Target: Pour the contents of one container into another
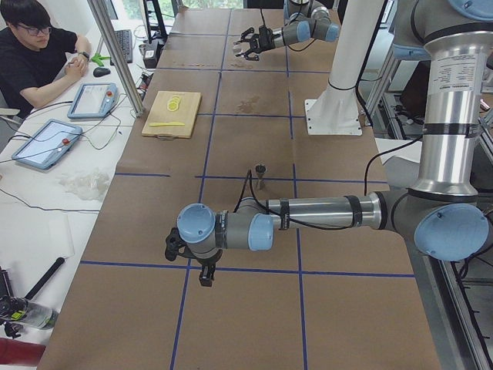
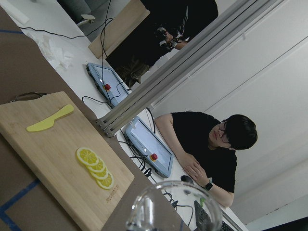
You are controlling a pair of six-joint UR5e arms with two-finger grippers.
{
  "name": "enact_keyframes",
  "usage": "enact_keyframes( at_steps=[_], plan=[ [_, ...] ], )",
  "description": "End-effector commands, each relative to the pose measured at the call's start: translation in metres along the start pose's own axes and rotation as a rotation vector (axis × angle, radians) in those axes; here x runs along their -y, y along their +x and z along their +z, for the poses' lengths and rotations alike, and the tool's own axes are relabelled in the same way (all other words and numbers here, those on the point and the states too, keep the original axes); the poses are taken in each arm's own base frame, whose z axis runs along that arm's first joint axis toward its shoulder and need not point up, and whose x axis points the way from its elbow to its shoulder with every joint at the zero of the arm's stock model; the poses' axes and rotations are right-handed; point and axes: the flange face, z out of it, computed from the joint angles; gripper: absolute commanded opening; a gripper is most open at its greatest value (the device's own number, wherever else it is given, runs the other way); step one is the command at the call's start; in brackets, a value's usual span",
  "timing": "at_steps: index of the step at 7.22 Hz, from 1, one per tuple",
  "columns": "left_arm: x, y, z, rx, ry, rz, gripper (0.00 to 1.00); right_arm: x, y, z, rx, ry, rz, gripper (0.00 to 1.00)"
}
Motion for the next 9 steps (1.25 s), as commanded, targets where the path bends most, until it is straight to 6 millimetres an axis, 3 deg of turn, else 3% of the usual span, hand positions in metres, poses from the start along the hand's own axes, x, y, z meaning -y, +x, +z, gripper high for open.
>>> enact_keyframes(
  at_steps=[1, 3, 4, 7, 9],
  plan=[
    [0.002, 0.001, -0.008, 0.004, 0.016, 0.005, 1.0, -0.003, -0.001, 0.001, -0.001, -0.002, 0.087, 0.0],
    [0.001, 0.002, -0.009, 0.003, 0.017, 0.008, 1.0, -0.023, 0.0, 0.005, 0.011, 0.01, 0.19, 0.0],
    [0.001, 0.002, -0.008, 0.003, 0.016, 0.007, 1.0, -0.058, 0.004, 0.011, 0.03, 0.034, 0.238, 0.0],
    [-0.002, 0.0, -0.007, 0.003, 0.025, 0.018, 1.0, -0.1, 0.013, 0.016, 0.096, 0.021, 0.311, 0.0],
    [-0.004, 0.0, -0.006, 0.003, 0.024, 0.018, 1.0, -0.153, 0.018, 0.028, 0.064, -0.027, 0.405, 0.0]
  ],
)
